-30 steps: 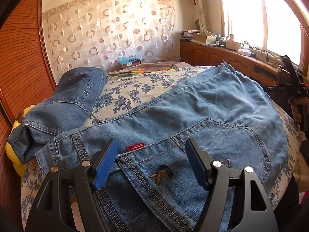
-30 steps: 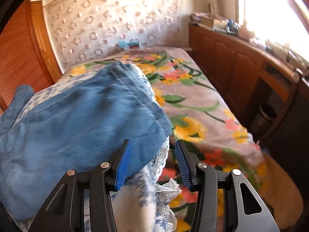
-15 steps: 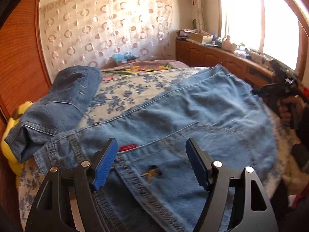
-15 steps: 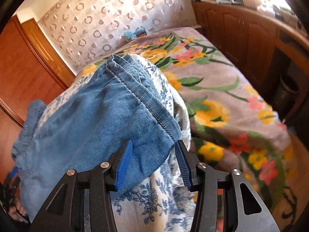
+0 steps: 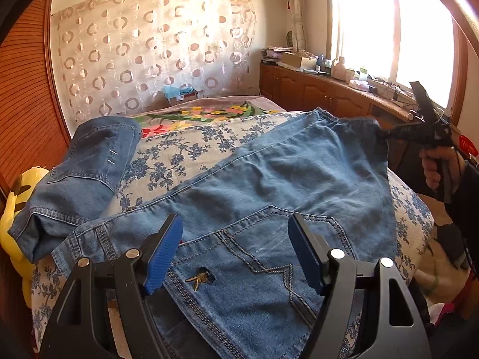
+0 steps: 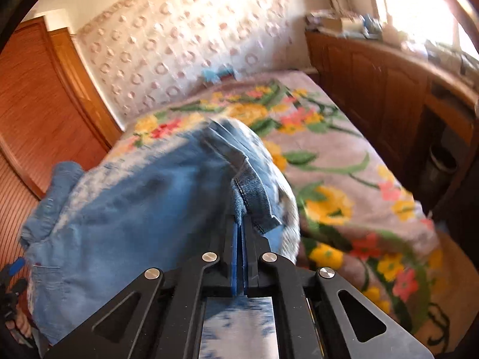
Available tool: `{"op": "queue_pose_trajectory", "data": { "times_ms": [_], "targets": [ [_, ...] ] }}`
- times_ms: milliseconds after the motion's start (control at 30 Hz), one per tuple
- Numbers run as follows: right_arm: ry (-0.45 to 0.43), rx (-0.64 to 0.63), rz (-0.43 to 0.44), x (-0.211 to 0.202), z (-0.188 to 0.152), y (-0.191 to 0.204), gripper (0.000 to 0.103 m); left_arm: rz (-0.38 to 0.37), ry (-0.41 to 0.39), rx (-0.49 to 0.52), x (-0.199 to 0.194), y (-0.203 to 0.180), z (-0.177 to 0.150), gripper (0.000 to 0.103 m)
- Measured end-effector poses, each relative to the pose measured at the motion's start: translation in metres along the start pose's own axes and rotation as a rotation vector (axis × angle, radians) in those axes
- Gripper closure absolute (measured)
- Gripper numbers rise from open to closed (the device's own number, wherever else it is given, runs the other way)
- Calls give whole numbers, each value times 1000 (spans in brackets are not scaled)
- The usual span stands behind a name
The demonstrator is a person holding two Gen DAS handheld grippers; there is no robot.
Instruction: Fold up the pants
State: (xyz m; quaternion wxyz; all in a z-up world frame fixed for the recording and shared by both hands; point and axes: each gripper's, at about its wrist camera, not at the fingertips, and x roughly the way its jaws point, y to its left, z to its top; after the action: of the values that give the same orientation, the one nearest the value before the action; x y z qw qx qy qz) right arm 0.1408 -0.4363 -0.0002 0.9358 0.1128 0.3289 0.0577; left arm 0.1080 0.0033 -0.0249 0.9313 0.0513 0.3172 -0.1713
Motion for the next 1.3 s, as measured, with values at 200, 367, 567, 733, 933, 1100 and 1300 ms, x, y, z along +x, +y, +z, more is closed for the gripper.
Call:
{"op": "queue_pose_trajectory", "data": {
  "times_ms": [200,367,567,733,933,1100,1300],
  "targets": [
    [-75,-174,114,-36,3,83,102,21,-21,-22,-18,12,0,29],
    [-73,-336,251,-47,-18,172,102,55,-46,-56,-41,34,-3,29],
    [-17,-451,435,-49,-56,249,102,103,-69,-100,-63,64,-8,29],
    [36,-524,443,-36,-82,271,95,123,-65,-121,-63,78,-10,29],
    [46,-500,465,-27,-82,248,65,105,-49,-124,-51,76,-12,29],
    [37,-441,360,-15,-56,218,65,52,-20,-91,-32,55,-10,29],
    [84,-418,275,16,-59,204,65,-20,0,-43,-13,30,-8,34]
  ]
}}
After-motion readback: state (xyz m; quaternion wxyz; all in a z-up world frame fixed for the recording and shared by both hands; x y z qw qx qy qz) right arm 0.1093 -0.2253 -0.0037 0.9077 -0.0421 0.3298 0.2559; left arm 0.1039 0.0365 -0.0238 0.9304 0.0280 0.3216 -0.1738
